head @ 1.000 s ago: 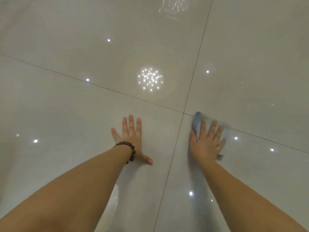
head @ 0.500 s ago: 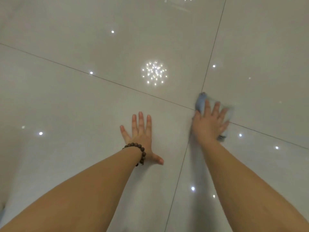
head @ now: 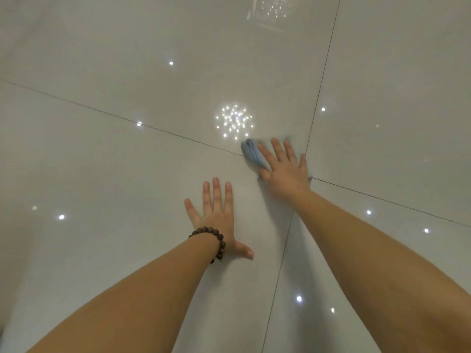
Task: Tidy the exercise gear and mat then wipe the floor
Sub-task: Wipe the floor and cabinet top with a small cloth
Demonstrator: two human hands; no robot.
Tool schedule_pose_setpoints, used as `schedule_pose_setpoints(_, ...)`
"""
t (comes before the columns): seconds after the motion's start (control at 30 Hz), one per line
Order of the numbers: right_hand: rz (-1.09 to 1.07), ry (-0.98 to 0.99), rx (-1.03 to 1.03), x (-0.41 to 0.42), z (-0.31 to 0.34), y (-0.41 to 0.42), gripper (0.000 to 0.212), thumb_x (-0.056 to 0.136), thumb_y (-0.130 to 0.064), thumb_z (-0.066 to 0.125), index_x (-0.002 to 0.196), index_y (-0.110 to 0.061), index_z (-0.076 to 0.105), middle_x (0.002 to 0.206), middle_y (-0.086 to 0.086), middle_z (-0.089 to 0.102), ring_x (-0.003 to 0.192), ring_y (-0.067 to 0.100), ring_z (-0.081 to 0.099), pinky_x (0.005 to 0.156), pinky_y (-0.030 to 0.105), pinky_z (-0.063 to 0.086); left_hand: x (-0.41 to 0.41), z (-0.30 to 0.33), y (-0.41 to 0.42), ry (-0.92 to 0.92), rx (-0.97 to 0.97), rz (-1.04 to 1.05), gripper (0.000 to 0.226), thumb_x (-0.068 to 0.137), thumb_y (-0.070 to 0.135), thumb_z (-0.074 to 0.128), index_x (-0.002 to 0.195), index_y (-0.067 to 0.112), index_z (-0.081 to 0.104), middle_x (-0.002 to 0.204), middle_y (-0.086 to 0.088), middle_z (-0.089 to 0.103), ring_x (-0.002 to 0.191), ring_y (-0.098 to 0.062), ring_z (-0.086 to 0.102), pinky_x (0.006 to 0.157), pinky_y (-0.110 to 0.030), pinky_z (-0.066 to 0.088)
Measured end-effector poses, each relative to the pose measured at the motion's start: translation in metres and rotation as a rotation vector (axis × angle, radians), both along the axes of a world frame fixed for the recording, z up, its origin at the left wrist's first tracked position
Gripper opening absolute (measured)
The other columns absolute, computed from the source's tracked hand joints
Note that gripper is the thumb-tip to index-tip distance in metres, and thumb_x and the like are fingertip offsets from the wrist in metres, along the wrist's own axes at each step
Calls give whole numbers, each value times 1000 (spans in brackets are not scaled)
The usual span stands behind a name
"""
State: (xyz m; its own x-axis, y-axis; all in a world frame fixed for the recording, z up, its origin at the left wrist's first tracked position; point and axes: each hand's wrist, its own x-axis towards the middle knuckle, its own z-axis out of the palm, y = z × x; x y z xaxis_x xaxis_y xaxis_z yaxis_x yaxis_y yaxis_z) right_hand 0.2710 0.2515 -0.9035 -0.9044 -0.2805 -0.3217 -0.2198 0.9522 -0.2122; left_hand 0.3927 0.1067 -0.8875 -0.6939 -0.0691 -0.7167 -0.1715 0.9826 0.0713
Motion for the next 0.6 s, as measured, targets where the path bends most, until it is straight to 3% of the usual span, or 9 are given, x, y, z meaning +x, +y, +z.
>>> schedule_pose_setpoints(0.07,-93,36,-14,9,-4,-21,58,97,-41,29,150,-39,6,160,-7,-5,147,18,-11,116,51,-6,1,1,0,-3,8,5,165,38,88,66,127,15,-52,132,-12,-59,126,-34,-50,104,-72,-12)
schedule_pose_setpoints(0.13,-90,127,-22,70,-8,-24,59,93,-40,22,151,-36,13,161,-4,5,148,20,-2,117,52,1,2,0,0,15,14,10,163,41,88,65,128,15,-51,133,-12,-58,127,-33,-49,104,-72,-13)
schedule_pose_setpoints(0.27,-22,143,-17,167,-7,2,63,87,-43,34,149,-36,21,158,-3,20,146,19,9,114,52,8,1,0,-1,24,31,27,156,49,83,67,131,15,-48,140,-11,-52,131,-33,-45,105,-72,-10)
schedule_pose_setpoints(0.43,-34,0,-52,51,-7,-22,60,97,-43,28,149,-41,-2,160,-8,-11,145,17,-16,114,51,-10,2,2,0,5,7,11,165,39,87,67,128,15,-51,133,-11,-59,125,-33,-51,104,-72,-14)
schedule_pose_setpoints(0.53,-62,-35,-60,6,-6,-30,61,98,-43,31,150,-40,-1,160,-7,-11,146,17,-15,114,52,-10,2,1,0,10,6,8,165,39,87,67,129,16,-51,133,-11,-58,125,-33,-51,104,-71,-15)
schedule_pose_setpoints(0.6,-37,43,-45,45,-8,-20,60,98,-41,30,150,-39,0,160,-6,-7,146,17,-12,115,51,-8,4,2,0,11,16,10,164,40,87,67,130,16,-50,134,-11,-58,125,-32,-51,104,-71,-14)
